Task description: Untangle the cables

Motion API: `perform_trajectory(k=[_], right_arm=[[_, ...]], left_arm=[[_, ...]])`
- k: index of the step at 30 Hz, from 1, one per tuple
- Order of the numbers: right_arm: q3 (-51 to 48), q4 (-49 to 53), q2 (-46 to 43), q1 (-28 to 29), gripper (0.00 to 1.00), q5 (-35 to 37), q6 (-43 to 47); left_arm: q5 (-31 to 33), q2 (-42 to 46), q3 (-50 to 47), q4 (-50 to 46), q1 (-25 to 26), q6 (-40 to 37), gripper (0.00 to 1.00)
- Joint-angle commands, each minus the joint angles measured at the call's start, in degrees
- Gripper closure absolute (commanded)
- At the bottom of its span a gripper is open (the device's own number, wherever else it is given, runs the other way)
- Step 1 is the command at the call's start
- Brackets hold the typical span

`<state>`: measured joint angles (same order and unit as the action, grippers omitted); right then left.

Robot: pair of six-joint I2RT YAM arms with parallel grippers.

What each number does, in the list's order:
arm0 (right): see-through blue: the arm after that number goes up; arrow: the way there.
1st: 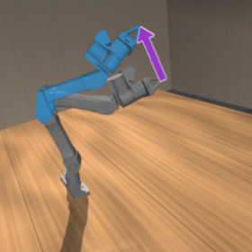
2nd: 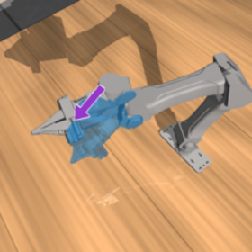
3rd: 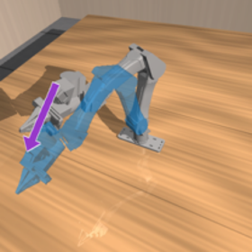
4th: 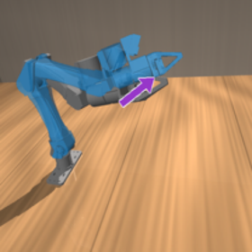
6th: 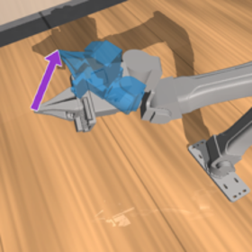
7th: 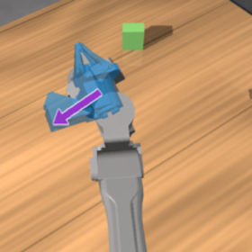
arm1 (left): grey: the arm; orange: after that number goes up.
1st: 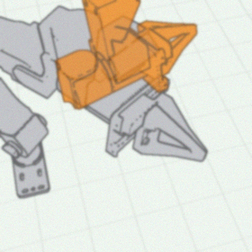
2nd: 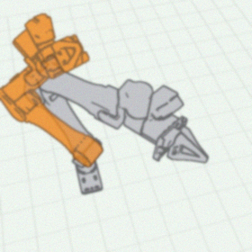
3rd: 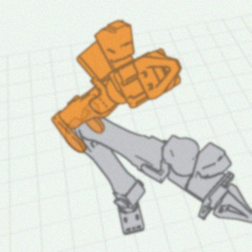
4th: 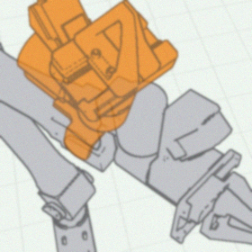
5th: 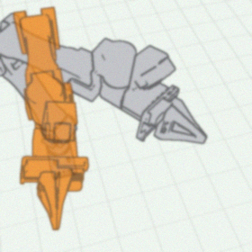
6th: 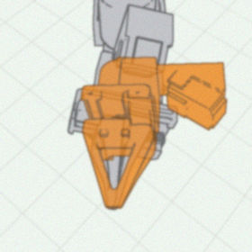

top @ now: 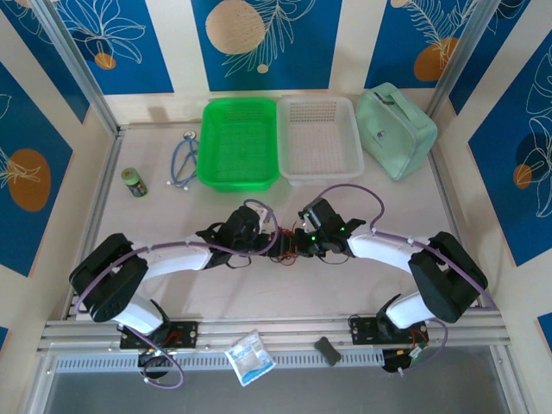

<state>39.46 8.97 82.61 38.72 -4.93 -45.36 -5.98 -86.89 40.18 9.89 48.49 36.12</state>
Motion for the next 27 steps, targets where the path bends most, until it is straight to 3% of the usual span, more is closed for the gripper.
perform_trajectory(k=[1, 8, 11, 16, 19, 20, 24, 27], right_arm=[[-0.93, -0.62, -1.79, -0.59, 1.0, -2.28, 0.95], [-2.49, -0.56, -3.36, -2.45, 1.0, -2.2, -0.53], [-3.36, -0.54, -3.45, -3.29, 1.0, -1.92, -1.9], [-3.89, 0.98, -3.5, -4.09, 1.0, -0.26, -5.01], [-3.94, 4.3, -5.02, -4.18, 1.0, 2.36, -7.84], [-3.7, 5.87, -5.81, -4.13, 0.97, 3.39, -8.54], [-2.55, 11.55, -11.06, -3.5, 0.53, 5.47, -9.8], [0.1, 16.57, -15.37, -2.5, 0.34, 7.06, -9.41]], left_arm=[[1.89, -1.95, 1.95, 0.58, 0.49, 0.62, 0.14], [3.95, -4.66, 2.18, -1.97, 0.51, 0.65, 0.38], [3.96, -6.59, 2.51, -2.24, 0.54, 0.95, 0.53], [6.0, -9.39, 3.82, -4.52, 0.51, 0.28, 0.88], [8.48, -8.51, 3.64, -6.24, 0.48, -0.33, 1.0], [9.36, -7.93, 3.38, -6.77, 0.42, -0.4, 1.0], [11.42, -4.69, 1.23, -7.22, 0.42, -0.78, 1.0], [9.83, -3.22, -0.63, -4.6, 0.38, -1.54, 1.0]])
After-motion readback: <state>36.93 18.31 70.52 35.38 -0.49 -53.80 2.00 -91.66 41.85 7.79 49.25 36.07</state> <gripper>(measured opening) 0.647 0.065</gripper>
